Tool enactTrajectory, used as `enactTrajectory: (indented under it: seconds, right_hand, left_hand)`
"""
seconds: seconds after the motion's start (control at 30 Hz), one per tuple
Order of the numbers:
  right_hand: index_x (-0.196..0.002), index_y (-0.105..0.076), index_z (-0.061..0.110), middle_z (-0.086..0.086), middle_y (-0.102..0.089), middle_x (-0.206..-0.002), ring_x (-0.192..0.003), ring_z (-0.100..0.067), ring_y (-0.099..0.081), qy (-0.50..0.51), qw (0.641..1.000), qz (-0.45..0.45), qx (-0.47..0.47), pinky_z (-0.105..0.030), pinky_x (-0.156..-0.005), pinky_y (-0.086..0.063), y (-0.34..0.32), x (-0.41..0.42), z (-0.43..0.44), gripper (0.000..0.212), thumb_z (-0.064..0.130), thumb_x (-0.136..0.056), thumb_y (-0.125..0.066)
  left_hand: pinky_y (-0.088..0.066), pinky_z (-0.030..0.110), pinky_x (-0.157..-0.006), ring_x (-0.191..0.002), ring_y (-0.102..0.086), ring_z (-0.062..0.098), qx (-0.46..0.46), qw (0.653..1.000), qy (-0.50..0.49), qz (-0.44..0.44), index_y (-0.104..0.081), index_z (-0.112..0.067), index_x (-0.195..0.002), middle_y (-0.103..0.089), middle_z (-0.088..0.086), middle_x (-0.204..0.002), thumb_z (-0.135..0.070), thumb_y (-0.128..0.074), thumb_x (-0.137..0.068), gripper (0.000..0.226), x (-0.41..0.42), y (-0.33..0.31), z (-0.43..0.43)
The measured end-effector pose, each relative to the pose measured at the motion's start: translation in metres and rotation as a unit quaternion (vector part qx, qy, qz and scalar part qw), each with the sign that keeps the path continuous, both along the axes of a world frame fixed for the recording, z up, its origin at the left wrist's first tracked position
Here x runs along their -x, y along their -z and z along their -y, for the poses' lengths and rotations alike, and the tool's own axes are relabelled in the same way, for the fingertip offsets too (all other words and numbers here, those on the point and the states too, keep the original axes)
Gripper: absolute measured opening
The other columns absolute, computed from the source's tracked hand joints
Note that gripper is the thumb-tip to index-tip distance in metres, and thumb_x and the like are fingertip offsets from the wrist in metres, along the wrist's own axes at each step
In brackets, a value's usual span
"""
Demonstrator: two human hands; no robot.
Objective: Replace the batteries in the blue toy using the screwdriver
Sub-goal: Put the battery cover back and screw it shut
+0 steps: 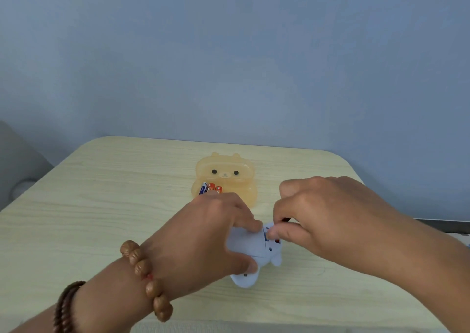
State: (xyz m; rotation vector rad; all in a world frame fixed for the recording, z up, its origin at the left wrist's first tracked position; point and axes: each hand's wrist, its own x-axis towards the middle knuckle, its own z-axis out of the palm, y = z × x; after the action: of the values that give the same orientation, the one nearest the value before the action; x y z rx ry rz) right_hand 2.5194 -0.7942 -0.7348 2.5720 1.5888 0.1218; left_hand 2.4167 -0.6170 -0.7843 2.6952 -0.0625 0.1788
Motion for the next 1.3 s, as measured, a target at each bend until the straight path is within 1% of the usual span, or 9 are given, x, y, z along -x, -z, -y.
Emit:
enactTrajectory:
  seconds: [0.13,0.2,0.37,0.47,0.63,0.7,0.77,0.97,1.3]
  right_hand:
    - [-0.066,-0.072,0.030,0.009,-0.043,-0.076,-0.069,-0.012,-0.045,-0.063,0.994,0.063,-0.059,-0.025,-0.051,-0.033,0.007,-0.009,0.005,0.026,0.049,-0.084,-0.076]
    - [-0.059,-0.068,0.031,0.011,-0.042,-0.072,-0.066,-0.013,-0.044,-0.068,0.993,0.070,-0.069,-0.027,-0.051,-0.038,0.012,-0.009,0.007,0.028,0.043,-0.082,-0.077]
    - [-0.084,-0.076,0.040,0.016,-0.043,-0.080,-0.078,-0.001,-0.047,0.015,0.980,-0.035,-0.194,-0.023,-0.053,-0.042,0.023,-0.009,0.027,0.015,0.041,-0.085,-0.062]
    - [-0.081,-0.080,0.040,0.015,-0.053,-0.079,-0.077,0.001,-0.055,0.128,0.948,-0.055,-0.288,-0.028,-0.057,-0.047,0.053,-0.022,0.044,0.010,0.032,-0.086,-0.076]
    - [-0.073,-0.079,0.035,0.010,-0.058,-0.064,-0.071,-0.010,-0.059,0.265,0.918,-0.077,-0.284,-0.018,-0.054,-0.038,0.093,-0.029,0.059,0.025,0.012,-0.074,-0.086]
    - [-0.074,-0.079,0.030,0.010,-0.057,-0.058,-0.052,-0.010,-0.054,0.281,0.912,-0.074,-0.289,-0.014,-0.056,-0.036,0.100,-0.027,0.059,0.020,0.011,-0.072,-0.088]
    - [-0.080,-0.081,0.025,0.011,-0.059,-0.058,-0.057,-0.001,-0.056,0.290,0.906,-0.069,-0.302,-0.014,-0.058,-0.036,0.106,-0.027,0.058,0.015,0.015,-0.073,-0.088]
    - [-0.078,-0.080,0.019,0.007,-0.062,-0.059,-0.054,-0.018,-0.060,0.276,0.902,-0.043,-0.328,-0.032,-0.060,-0.049,0.115,-0.027,0.054,0.012,0.012,-0.074,-0.088]
    - [-0.103,-0.080,0.012,0.004,-0.063,-0.081,-0.068,-0.016,-0.062,0.294,0.894,-0.038,-0.337,-0.028,-0.067,-0.048,0.118,-0.017,0.056,0.030,0.023,-0.077,-0.087]
  left_hand:
    - [-0.044,0.020,-0.093,-0.109,-0.048,-0.007,0.004,1.000,-0.007,0.001,-0.065,-0.041,-0.121,-0.056,-0.029,-0.116,-0.054,-0.078,-0.072,0.052,0.000,0.001,-0.001]
    - [-0.045,0.019,-0.092,-0.108,-0.050,-0.007,0.011,1.000,-0.010,0.002,-0.066,-0.040,-0.119,-0.058,-0.028,-0.114,-0.054,-0.079,-0.071,0.052,0.000,0.001,-0.003]
    - [-0.045,0.017,-0.091,-0.106,-0.051,-0.008,0.024,1.000,-0.017,-0.002,-0.066,-0.039,-0.119,-0.058,-0.028,-0.115,-0.054,-0.080,-0.071,0.052,0.001,0.001,-0.005]
    - [-0.044,0.018,-0.092,-0.107,-0.049,-0.007,0.029,0.999,-0.020,-0.003,-0.066,-0.040,-0.120,-0.057,-0.027,-0.116,-0.054,-0.079,-0.071,0.053,0.000,0.002,-0.005]
    - [-0.043,0.017,-0.093,-0.109,-0.048,-0.007,0.026,1.000,-0.018,-0.003,-0.065,-0.038,-0.122,-0.057,-0.026,-0.119,-0.052,-0.079,-0.073,0.054,0.001,0.003,-0.005]
    - [-0.044,0.018,-0.093,-0.109,-0.049,-0.007,0.030,0.999,-0.019,-0.003,-0.065,-0.038,-0.122,-0.057,-0.026,-0.119,-0.052,-0.079,-0.072,0.054,0.001,0.003,-0.006]
    - [-0.045,0.020,-0.093,-0.108,-0.050,-0.006,0.033,0.999,-0.018,-0.001,-0.065,-0.037,-0.122,-0.058,-0.025,-0.118,-0.052,-0.079,-0.072,0.054,0.002,0.003,-0.006]
    - [-0.045,0.019,-0.093,-0.108,-0.050,-0.008,0.033,0.999,-0.013,-0.002,-0.066,-0.038,-0.123,-0.058,-0.026,-0.118,-0.052,-0.079,-0.072,0.054,0.001,0.003,-0.007]
    - [-0.039,0.010,-0.089,-0.109,-0.048,-0.010,0.028,1.000,-0.012,-0.002,-0.066,-0.040,-0.121,-0.058,-0.029,-0.118,-0.054,-0.079,-0.071,0.053,0.002,0.002,-0.006]
